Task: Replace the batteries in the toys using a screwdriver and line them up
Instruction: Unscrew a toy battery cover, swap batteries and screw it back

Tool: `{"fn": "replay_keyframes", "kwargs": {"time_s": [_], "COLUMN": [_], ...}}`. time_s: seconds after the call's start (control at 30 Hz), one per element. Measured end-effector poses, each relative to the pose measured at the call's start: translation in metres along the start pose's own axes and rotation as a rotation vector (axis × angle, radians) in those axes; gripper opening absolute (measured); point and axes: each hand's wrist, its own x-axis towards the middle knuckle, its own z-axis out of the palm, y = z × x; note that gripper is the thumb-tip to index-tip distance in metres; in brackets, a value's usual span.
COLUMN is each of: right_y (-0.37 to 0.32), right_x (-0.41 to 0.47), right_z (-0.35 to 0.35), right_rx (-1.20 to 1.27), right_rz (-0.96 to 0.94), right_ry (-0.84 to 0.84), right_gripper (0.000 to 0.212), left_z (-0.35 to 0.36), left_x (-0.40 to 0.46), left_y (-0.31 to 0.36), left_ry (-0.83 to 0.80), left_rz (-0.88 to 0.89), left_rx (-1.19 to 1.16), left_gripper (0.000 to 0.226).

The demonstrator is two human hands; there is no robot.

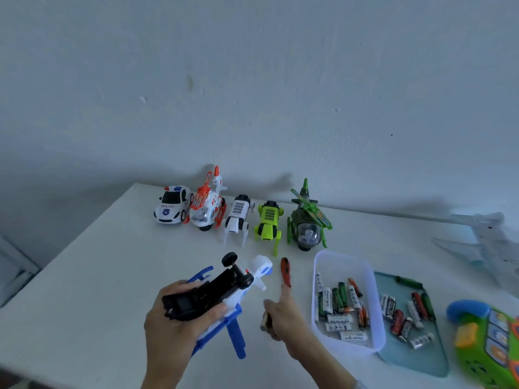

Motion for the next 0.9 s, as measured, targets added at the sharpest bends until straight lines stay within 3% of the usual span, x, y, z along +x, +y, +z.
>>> {"fn": "replay_keyframes", "kwargs": {"time_s": [0.1, 0.2, 0.3, 0.4, 0.53, 0.6, 0.7, 0.83, 0.9], "right_y": [-0.008, -0.02, -0.026, -0.027, -0.032, -0.035, -0.033, -0.024, -0.022], "right_x": [-0.008, -0.031, -0.05, -0.056, -0.061, -0.061, -0.055, -0.04, -0.034], "right_z": [-0.012, -0.028, -0.037, -0.041, -0.038, -0.035, -0.025, -0.009, -0.005], "right_rx": [-0.014, 0.172, 0.409, 0.625, 0.69, 0.586, 0.244, -0.432, -0.587], "right_rz": [-0.115, -0.288, -0.396, -0.392, -0.398, -0.435, -0.472, -0.702, -0.773], "right_ry": [0.107, 0.255, 0.429, 0.47, 0.407, 0.39, 0.425, 0.685, 0.773], "right_gripper": [0.045, 0.023, 0.016, 0.017, 0.011, 0.015, 0.015, 0.014, 0.015], "left_z": [0.009, 0.018, 0.031, 0.046, 0.057, 0.059, 0.061, 0.063, 0.063], "left_x": [0.002, 0.003, 0.002, 0.002, 0.003, 0.005, 0.007, 0.008, 0.009], "left_y": [-0.001, 0.0, -0.003, -0.012, -0.022, -0.026, -0.027, -0.025, -0.025], "left_ry": [-0.05, -0.071, -0.106, -0.174, -0.23, -0.25, -0.266, -0.263, -0.272], "left_rz": [0.029, 0.095, 0.179, 0.255, 0.279, 0.272, 0.266, 0.283, 0.291], "left_rx": [-0.012, -0.019, 0.036, 0.096, 0.117, 0.106, 0.11, 0.111, 0.104], "left_gripper": [0.057, 0.058, 0.056, 0.058, 0.057, 0.056, 0.056, 0.052, 0.052]}}
